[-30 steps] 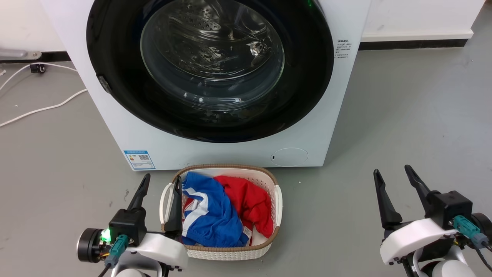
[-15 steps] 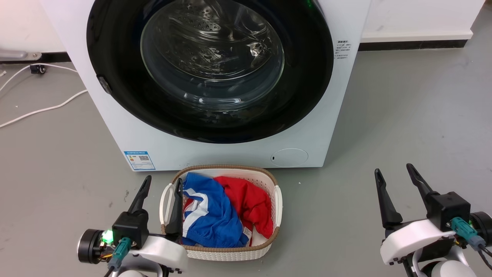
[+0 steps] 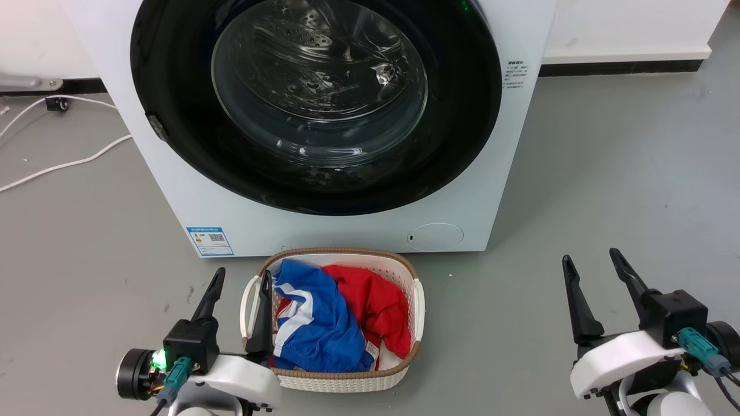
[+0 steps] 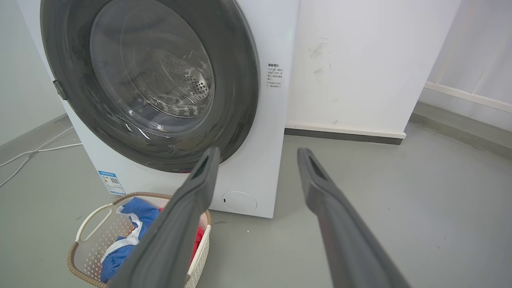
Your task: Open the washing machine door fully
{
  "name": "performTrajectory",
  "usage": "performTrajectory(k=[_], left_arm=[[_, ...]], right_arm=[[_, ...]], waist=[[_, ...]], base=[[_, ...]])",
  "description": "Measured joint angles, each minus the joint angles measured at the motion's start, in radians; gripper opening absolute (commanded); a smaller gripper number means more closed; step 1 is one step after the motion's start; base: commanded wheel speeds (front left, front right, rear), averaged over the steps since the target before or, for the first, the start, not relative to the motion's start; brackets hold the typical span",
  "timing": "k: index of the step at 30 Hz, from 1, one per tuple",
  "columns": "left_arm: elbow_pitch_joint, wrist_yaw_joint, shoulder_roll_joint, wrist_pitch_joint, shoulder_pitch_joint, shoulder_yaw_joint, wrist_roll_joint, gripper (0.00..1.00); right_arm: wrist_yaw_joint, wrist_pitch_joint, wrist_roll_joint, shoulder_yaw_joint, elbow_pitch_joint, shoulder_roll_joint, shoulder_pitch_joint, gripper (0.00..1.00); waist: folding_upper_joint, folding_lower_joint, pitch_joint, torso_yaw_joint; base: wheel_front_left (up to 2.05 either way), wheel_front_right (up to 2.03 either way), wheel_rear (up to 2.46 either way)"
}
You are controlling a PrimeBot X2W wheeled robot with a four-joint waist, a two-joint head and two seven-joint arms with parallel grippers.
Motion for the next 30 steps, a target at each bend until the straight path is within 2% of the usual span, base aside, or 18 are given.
performTrajectory(k=[4,5,6,11,15,30], left_arm=[[0.003,-0.002,-0.004,0.0,0.002,0.005,0.003,1.0],[0.004,-0.004,-0.006,0.0,0.004,0.007,0.003,1.0],[0.005,-0.006,-0.007,0.0,0.004,0.007,0.005,1.0],[0.007,-0.009,-0.012,0.0,0.004,0.012,0.009,1.0],[0.007,-0.009,-0.016,0.0,0.004,0.017,0.013,1.0],[-0.01,-0.02,-0.028,0.0,-0.021,0.016,0.031,1.0]], right_arm=[[0.0,-0.001,0.02,-0.003,0.006,0.0,0.0,1.0],[0.0,0.0,0.027,-0.005,0.008,0.001,0.0,0.26],[0.0,0.0,0.034,-0.006,0.01,0.001,0.0,0.0],[0.0,0.003,0.109,-0.02,0.023,0.001,-0.002,0.0],[0.0,0.015,0.215,-0.053,0.047,0.002,-0.013,0.0],[0.0,-0.02,0.515,-0.353,0.235,0.001,-0.24,0.0]], waist=[[0.0,0.0,-0.003,0.002],[0.0,0.0,-0.004,0.002],[0.0,0.0,-0.004,0.002],[0.0,0.0,-0.006,0.006],[0.0,0.0,-0.006,0.009],[0.0,0.0,0.046,0.023]], base=[[0.0,0.0,0.0],[0.0,0.0,0.0],[0.0,0.0,0.0],[0.0,0.0,0.0],[0.0,0.0,0.0],[0.0,0.0,0.0]])
